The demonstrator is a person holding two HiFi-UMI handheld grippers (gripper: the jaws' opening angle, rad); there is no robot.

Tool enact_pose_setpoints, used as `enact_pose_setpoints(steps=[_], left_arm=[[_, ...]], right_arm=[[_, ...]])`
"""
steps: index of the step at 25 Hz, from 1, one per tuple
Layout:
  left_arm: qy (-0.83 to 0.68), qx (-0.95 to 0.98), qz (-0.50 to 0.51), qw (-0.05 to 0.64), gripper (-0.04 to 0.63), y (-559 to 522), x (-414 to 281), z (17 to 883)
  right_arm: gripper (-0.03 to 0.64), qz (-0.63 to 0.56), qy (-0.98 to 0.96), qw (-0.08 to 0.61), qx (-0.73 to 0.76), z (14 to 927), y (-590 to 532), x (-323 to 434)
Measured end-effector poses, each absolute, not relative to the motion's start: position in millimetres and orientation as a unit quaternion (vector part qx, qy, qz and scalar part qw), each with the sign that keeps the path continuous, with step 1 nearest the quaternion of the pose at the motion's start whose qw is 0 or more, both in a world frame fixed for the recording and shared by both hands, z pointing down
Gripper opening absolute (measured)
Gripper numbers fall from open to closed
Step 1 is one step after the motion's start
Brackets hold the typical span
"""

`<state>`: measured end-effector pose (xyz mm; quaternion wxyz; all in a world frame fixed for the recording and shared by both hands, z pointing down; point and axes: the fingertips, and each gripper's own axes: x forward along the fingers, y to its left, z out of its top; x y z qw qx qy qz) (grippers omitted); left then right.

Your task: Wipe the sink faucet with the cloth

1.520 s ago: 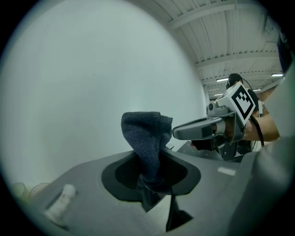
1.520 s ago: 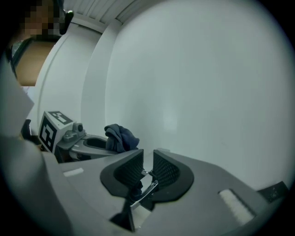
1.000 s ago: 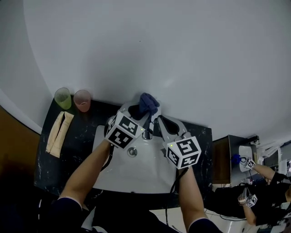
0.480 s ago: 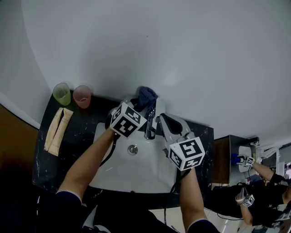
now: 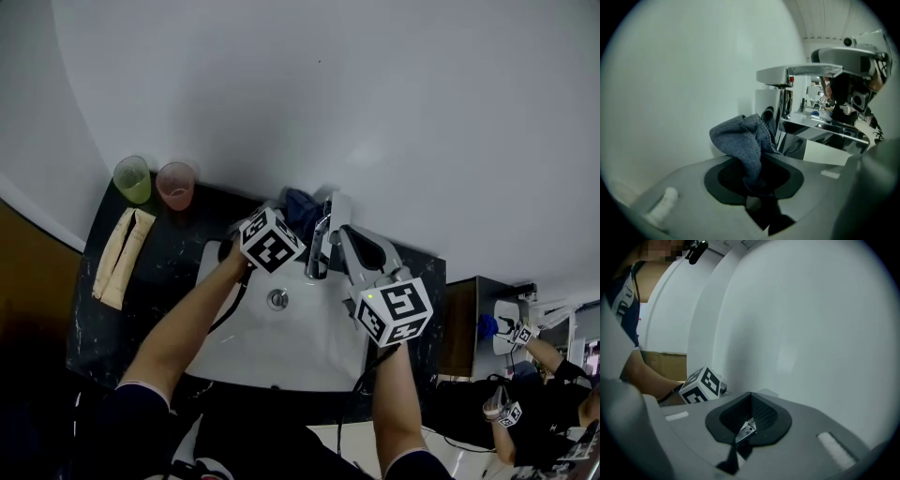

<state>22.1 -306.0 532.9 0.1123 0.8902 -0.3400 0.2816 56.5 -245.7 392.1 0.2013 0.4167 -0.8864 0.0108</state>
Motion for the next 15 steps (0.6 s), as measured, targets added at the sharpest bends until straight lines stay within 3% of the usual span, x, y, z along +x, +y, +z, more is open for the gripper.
enact_pose_setpoints(steps=[15], left_arm=[[-0.300,0.888,0.322,0.135,0.091,-291,26,546]], right_arm=[[0.006,0.009,-0.886,0.202,0.417,391,-246,57]])
